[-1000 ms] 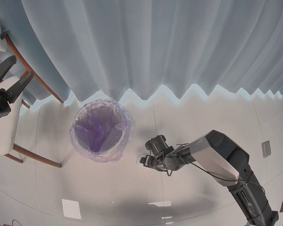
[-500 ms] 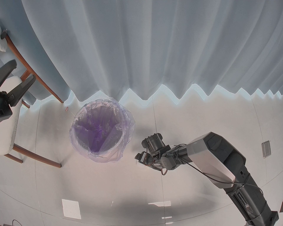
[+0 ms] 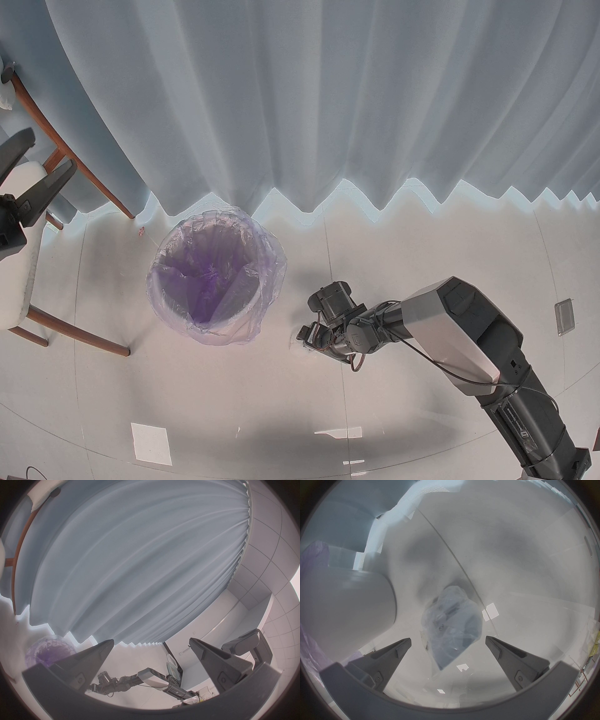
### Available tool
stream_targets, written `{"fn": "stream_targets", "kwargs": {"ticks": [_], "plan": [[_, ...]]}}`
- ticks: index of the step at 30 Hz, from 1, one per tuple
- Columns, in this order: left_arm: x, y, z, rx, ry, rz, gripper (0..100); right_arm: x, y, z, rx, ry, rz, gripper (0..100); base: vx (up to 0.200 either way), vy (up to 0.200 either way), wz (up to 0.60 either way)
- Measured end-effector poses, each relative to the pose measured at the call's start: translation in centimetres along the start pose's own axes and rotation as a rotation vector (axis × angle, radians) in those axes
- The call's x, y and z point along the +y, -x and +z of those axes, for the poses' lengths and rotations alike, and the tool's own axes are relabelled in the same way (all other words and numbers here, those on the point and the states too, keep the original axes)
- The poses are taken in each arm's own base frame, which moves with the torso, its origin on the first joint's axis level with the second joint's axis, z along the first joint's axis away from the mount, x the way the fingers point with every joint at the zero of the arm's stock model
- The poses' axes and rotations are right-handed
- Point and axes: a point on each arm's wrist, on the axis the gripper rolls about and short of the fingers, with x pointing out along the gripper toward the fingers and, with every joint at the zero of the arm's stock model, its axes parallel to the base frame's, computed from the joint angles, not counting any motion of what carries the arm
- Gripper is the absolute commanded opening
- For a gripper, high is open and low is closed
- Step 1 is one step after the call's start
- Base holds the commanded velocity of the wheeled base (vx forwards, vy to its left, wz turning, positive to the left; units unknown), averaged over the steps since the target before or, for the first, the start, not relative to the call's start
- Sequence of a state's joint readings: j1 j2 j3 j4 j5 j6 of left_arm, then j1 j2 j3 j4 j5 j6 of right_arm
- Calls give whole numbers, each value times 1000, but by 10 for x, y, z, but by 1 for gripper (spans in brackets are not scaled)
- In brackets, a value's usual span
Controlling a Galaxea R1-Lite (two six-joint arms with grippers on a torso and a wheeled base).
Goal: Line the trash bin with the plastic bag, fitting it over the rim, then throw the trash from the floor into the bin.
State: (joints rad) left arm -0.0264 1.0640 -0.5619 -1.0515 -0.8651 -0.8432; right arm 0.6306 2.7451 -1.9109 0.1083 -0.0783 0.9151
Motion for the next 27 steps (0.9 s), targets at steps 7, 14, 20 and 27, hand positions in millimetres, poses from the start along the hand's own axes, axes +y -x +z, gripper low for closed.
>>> {"fn": "stream_targets", "kwargs": {"ticks": [7,14,20,27], "plan": [[0,0,0,0,0,0,100,4,-1,5,-14,-23,15,100,0,0,0],[0,0,0,-1,-1,0,100,3,-2,7,-3,-31,-2,100,0,0,0],[0,0,0,-2,-2,-1,100,-4,-6,4,32,-43,-51,0,0,0,0],[-2,1,1,-6,-8,-4,100,-5,-8,2,38,-44,-57,0,0,0,0]]}}
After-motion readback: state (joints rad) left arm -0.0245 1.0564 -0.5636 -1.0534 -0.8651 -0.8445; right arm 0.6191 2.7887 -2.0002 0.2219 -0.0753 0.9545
